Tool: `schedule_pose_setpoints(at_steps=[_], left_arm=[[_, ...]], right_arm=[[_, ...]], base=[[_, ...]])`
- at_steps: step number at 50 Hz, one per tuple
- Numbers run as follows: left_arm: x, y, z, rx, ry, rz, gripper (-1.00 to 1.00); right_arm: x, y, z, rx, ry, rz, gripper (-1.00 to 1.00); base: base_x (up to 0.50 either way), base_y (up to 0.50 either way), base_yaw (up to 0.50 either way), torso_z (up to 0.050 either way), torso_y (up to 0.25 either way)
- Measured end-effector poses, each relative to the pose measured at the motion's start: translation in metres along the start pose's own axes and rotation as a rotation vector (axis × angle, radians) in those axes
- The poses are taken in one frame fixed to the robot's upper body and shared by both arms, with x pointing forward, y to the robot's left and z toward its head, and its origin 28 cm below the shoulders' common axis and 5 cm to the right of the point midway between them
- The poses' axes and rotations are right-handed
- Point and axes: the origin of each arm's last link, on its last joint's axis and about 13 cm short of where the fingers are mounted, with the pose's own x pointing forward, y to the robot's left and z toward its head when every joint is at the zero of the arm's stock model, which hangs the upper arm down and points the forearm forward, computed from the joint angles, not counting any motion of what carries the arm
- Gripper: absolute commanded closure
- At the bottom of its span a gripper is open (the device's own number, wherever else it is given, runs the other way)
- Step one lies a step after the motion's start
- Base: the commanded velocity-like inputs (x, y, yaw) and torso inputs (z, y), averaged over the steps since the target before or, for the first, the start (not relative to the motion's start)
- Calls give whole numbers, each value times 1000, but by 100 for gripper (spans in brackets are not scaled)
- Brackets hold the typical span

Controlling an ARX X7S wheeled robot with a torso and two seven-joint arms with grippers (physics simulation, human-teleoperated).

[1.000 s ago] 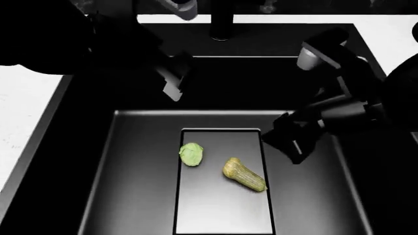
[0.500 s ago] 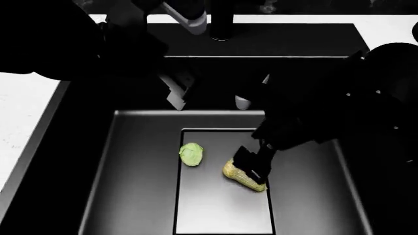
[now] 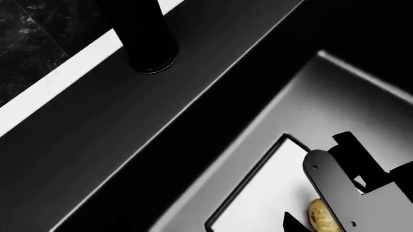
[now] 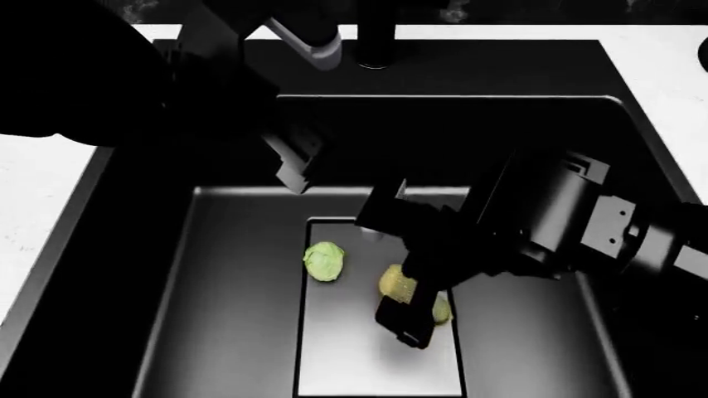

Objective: Pick up the fruits and vegetables and place them in the sink. Turn on the sink faucet to wash them. Then turn the sink off and put them in the tray.

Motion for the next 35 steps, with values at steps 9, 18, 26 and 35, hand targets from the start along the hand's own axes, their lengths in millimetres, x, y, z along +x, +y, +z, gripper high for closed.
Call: schedule_pose_setpoints(at_steps=[9,18,26,35], left_arm=[[1,1,-2,-4,3,1,-100],[2,1,-3,-5,5,1,-100],[3,1,-4,-7,9,0,-100],[7,0,-9,-10,21,-7,-100]], right_arm=[[12,-3,-4,-25,36,-59,-100],[17,-6,-7,-33,60,-96,100],[17,-6,-7,-29,58,-103,100],[10,-5,-13,6,47,-91,100]], base=[[0,0,0,0,0],[0,0,0,0,-2],[0,0,0,0,-3],[-1,0,0,0,-1]])
